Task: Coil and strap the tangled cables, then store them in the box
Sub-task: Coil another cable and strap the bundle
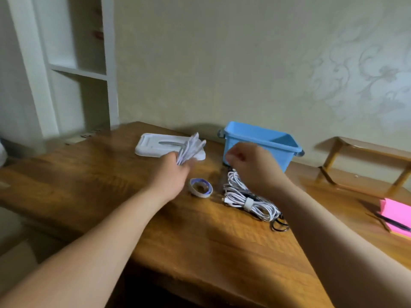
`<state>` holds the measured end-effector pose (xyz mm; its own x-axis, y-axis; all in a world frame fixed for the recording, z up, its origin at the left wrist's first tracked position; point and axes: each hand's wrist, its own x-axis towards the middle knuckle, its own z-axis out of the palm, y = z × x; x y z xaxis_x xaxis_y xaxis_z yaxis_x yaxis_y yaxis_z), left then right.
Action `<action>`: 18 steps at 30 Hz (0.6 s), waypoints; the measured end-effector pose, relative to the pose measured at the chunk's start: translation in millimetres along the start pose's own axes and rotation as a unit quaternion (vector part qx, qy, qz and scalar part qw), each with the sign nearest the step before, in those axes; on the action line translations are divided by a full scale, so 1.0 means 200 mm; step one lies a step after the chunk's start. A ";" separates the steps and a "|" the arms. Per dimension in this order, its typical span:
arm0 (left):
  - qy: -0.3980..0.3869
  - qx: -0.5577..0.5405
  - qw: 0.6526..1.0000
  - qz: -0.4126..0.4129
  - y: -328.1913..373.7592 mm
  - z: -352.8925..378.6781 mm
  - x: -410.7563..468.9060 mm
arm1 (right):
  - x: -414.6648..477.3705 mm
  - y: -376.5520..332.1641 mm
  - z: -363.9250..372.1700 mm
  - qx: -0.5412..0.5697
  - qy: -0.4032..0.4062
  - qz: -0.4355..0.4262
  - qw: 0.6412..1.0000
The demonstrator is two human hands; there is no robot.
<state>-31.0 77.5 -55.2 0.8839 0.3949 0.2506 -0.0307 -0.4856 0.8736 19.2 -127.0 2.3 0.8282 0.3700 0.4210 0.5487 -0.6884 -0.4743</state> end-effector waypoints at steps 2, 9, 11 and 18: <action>-0.019 0.055 0.998 -0.007 -0.08 0.01 0.01 | 0.04 -0.06 0.11 -0.117 -0.070 -0.020 0.990; -0.017 0.227 0.974 -0.012 -0.10 0.03 0.05 | 0.17 -0.10 0.32 -0.292 -0.136 -0.029 0.946; -0.029 0.270 0.962 -0.002 -0.10 0.04 0.05 | 0.18 -0.07 0.36 -0.318 -0.141 -0.014 0.937; -0.050 0.228 0.972 0.014 -0.11 0.02 0.05 | 0.17 -0.01 0.33 -0.236 -0.084 0.011 0.968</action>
<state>-19.8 88.2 -74.3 0.9274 0.3093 0.2102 0.1339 -0.7994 0.5857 53.6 -71.3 -33.4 0.8675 0.4218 0.2636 0.4508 -0.8907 -0.0583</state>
